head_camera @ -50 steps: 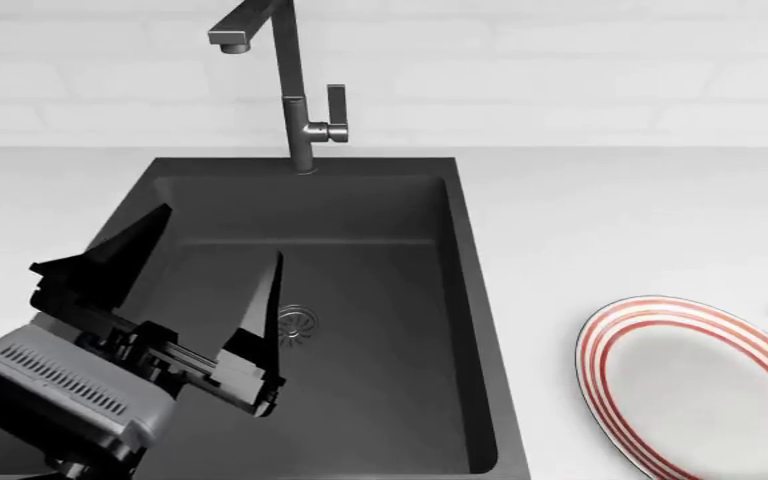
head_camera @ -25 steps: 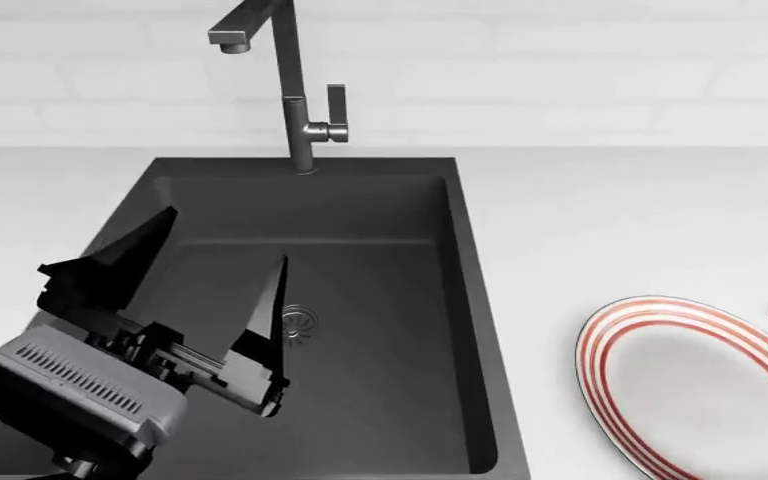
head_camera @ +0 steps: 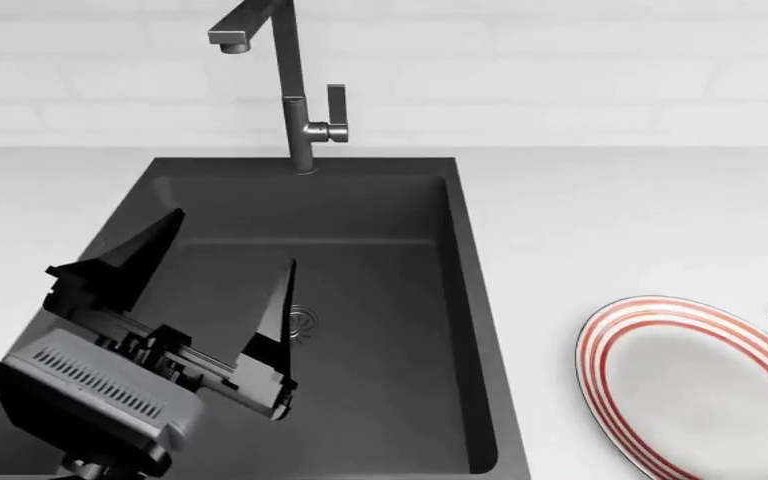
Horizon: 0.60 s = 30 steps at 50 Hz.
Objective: Pick the sausage from the plate and place it on the cutting board. Then pick the condiment bottle from the cabinet and place it next to the cutting board.
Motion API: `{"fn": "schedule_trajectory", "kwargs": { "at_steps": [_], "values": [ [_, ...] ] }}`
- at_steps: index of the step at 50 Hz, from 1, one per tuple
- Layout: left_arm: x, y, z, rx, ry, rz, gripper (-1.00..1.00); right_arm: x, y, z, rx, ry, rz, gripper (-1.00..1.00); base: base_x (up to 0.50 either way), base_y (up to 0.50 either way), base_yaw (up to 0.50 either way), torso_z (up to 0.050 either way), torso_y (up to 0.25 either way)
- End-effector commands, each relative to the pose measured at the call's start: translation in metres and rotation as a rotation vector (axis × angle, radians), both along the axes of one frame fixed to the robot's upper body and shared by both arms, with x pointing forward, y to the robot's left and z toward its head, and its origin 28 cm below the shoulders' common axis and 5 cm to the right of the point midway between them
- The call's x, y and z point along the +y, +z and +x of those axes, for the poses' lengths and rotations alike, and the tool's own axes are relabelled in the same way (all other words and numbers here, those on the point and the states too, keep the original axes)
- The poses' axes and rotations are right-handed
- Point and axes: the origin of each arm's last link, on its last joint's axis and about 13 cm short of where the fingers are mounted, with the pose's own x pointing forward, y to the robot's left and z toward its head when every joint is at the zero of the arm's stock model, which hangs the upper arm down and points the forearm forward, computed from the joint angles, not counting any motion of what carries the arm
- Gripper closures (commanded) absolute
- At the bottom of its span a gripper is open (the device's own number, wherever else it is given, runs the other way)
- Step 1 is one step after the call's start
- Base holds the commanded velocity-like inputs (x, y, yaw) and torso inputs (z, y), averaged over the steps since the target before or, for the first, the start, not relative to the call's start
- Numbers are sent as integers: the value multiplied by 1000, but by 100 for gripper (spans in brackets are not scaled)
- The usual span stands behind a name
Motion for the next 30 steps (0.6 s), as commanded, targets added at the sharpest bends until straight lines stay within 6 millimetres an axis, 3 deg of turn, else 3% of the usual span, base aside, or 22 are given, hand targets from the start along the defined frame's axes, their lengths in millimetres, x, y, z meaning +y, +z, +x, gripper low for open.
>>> {"fn": "schedule_trajectory", "kwargs": {
  "at_steps": [1,22,30],
  "values": [
    [-1,0,-1,-1,3,6,-100,-9,-41,4,87,-35,-4,100,0,0,0,0,0],
    [-1,0,-3,-5,-8,3,-100,-18,-92,36,200,-124,-30,100,0,0,0,0,0],
    [-2,-1,-3,-4,-9,5,-100,-22,-123,48,212,-195,-103,100,0,0,0,0,0]
  ]
}}
